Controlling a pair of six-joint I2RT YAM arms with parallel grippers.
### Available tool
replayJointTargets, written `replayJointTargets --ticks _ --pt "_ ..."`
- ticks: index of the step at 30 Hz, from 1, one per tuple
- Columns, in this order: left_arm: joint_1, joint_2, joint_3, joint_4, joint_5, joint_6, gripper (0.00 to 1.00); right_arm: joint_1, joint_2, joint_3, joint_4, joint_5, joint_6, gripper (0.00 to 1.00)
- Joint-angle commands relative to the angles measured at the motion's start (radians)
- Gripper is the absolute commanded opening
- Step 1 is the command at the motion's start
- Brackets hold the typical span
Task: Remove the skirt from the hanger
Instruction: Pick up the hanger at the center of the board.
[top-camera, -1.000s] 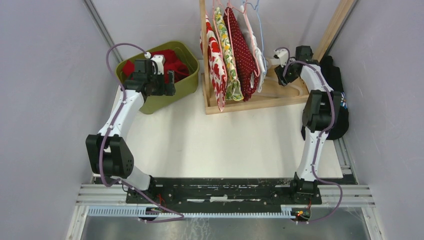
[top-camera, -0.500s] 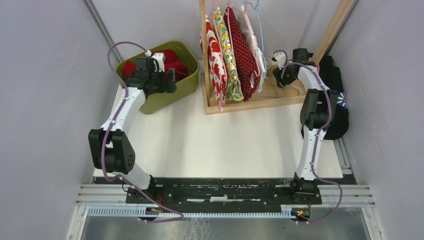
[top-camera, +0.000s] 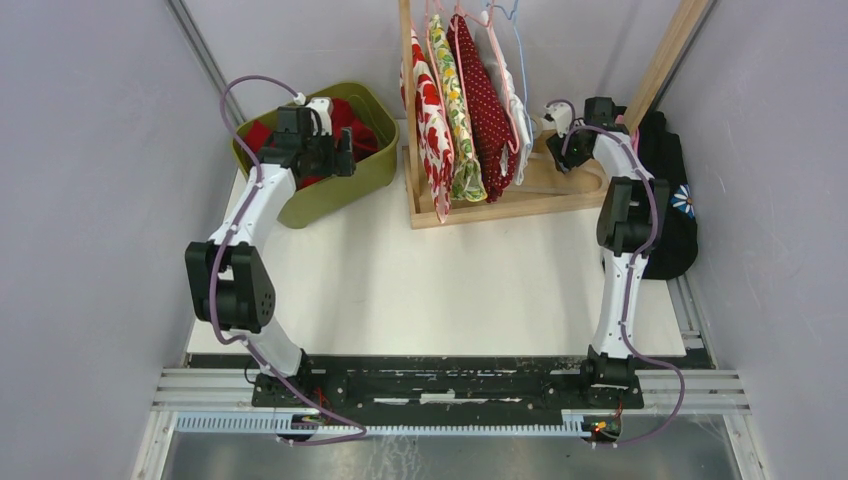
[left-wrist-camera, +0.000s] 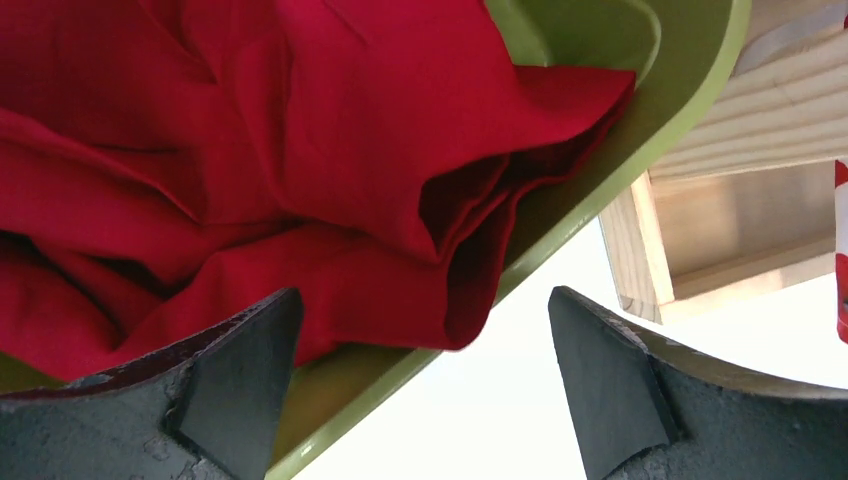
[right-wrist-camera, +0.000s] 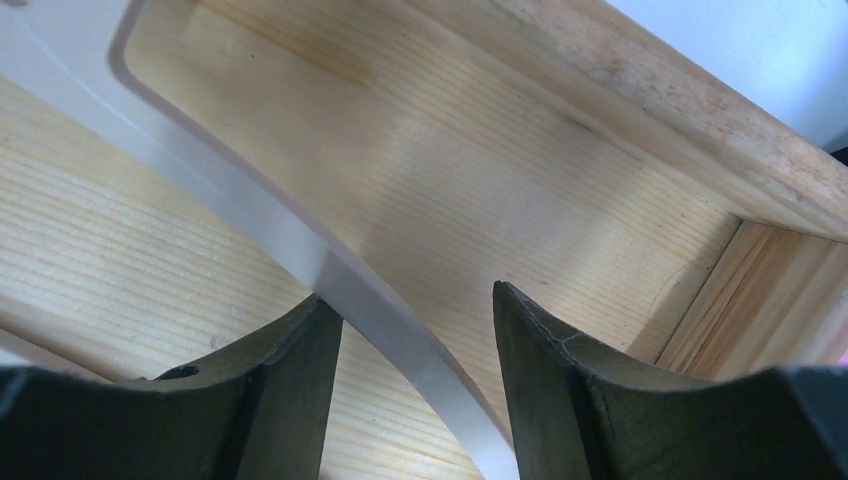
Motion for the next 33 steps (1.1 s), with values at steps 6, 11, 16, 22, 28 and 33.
replayJointTargets --ticks 6,11,16,22,28,33 --pt "-0.004 0.053 0.116 0.018 0.0 -0.029 0.99 -0.025 0.033 0.047 0.042 0.012 0.009 0.6" --pt "-0.005 0.081 0.148 0.017 0.019 -0.029 0.99 -0.038 0.016 0.014 0.042 0.005 0.024 0.48" --pt "-0.005 0.079 0.149 0.022 0.036 -0.019 0.99 -0.039 -0.048 -0.059 0.035 -0.033 0.07 0.07" --pt "-0.006 0.029 0.12 0.024 0.069 0.002 0.99 -0.039 -0.182 -0.167 0.051 -0.05 0.139 0.01" --pt "-0.006 -0.082 0.017 0.025 0.093 0.01 0.99 -0.023 -0.326 -0.212 0.039 -0.072 0.196 0.01" --pt "-0.009 -0.172 -0.063 0.023 0.111 0.014 0.99 0.024 -0.427 -0.229 -0.008 -0.03 0.155 0.01"
